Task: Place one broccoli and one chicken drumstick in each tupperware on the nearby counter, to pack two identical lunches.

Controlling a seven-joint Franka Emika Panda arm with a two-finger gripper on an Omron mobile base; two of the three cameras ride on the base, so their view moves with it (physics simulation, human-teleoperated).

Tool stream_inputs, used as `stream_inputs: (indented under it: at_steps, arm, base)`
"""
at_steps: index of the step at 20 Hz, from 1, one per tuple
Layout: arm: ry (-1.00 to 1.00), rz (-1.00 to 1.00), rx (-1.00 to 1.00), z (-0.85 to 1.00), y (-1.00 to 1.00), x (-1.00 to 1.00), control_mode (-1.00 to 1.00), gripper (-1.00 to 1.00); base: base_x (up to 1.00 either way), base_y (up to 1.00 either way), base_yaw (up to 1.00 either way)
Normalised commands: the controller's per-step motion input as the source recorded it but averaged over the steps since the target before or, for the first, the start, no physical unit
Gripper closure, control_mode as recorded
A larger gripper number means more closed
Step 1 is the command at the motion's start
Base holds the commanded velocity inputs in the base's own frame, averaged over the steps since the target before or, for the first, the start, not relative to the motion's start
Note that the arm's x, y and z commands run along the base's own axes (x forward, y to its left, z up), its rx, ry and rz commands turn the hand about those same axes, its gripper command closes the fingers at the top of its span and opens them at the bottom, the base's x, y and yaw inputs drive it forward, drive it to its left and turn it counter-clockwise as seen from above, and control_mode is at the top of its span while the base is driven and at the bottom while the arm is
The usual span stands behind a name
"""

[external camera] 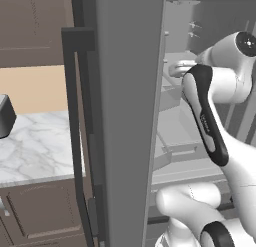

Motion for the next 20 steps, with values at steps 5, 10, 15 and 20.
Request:
stream_inputs:
  at_steps: [5, 10, 15, 20]
  arm:
    - [0.01, 0.00, 0.00, -0.10, 0.17, 0.54, -1.00, -1.00]
    - [0.00, 0.00, 0.00, -0.25, 0.15, 0.46, -1.00, -1.00]
    - [0.00, 0.00, 0.00, -0.26, 0.11, 0.39, -1.00, -1.00]
    - [0.03, 0.00, 0.00, -0.08, 0.01, 0.46, -1.00, -1.00]
  base:
    - [0.00, 0.00, 0.00]
    - [0.00, 0.00, 0.00]
    - [0.00, 0.00, 0.00]
    - [0.00, 0.00, 0.00]
